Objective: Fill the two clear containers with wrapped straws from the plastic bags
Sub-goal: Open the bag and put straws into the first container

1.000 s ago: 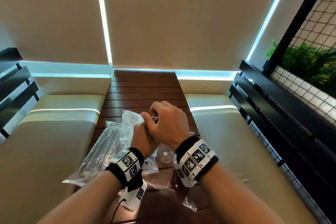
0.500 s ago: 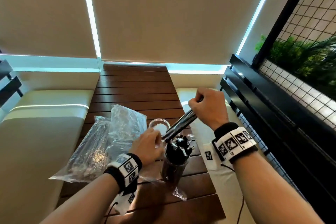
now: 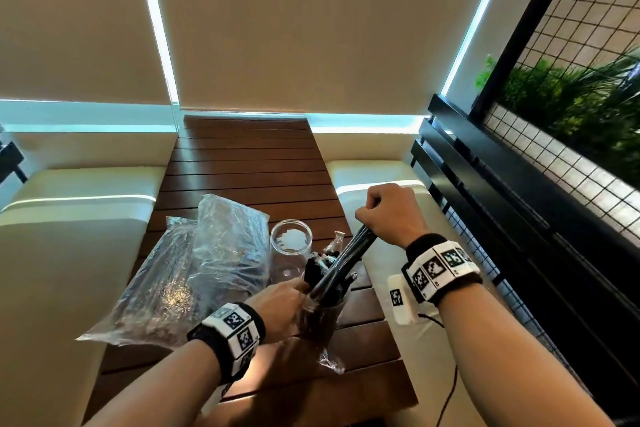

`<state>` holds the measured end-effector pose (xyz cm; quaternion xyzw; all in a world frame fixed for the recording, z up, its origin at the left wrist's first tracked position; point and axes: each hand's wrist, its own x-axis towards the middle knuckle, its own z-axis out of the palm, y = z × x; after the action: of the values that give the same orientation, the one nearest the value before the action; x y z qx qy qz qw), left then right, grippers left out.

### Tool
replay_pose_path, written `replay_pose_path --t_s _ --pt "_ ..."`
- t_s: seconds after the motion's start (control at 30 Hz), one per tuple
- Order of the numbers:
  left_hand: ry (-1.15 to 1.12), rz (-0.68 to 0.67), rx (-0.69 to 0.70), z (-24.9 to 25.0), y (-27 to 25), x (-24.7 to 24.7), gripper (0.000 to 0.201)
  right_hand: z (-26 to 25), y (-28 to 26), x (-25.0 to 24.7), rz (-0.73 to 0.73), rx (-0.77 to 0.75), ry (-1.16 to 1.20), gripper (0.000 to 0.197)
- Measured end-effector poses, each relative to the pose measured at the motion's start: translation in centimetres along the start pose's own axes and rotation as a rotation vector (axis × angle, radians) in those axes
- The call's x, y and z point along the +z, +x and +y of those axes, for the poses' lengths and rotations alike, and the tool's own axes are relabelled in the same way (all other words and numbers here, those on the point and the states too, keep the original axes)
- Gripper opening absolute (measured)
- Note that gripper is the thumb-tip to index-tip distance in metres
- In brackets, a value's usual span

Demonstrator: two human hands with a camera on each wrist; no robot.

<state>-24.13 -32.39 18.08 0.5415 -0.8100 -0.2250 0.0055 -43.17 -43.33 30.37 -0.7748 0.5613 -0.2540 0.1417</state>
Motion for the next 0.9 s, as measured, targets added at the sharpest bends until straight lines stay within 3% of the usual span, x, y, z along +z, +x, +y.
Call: replay_pose_path --t_s 0.07,0.23,0.4,0.7,0.9 --pt "-0.021 0.029 0.017 0.3 -0.3 -0.4 0.037 0.2 -0.1 0.7 0.041 0.000 -0.015 0.030" --pt "-0.040 0.066 0.004 -0.3 0.2 0.2 0.055 -0.4 -0.2 1.1 0.117 0.013 -0.106 0.025" --pt "-0.026 0.081 0.020 -0.5 0.7 0.5 0.060 -2.4 -1.2 1.7 0.180 -0.099 -0.242 0.020" --pt "-0.038 0.096 0.038 -0.4 0.4 0.3 0.059 -3.0 -1.5 2.8 -0.031 -0.210 -0.197 0.025" --pt "-0.058 0.154 0.056 -0.5 0.4 0.3 0.058 -2.4 -1.8 3.6 0.126 -0.187 -0.280 0.020"
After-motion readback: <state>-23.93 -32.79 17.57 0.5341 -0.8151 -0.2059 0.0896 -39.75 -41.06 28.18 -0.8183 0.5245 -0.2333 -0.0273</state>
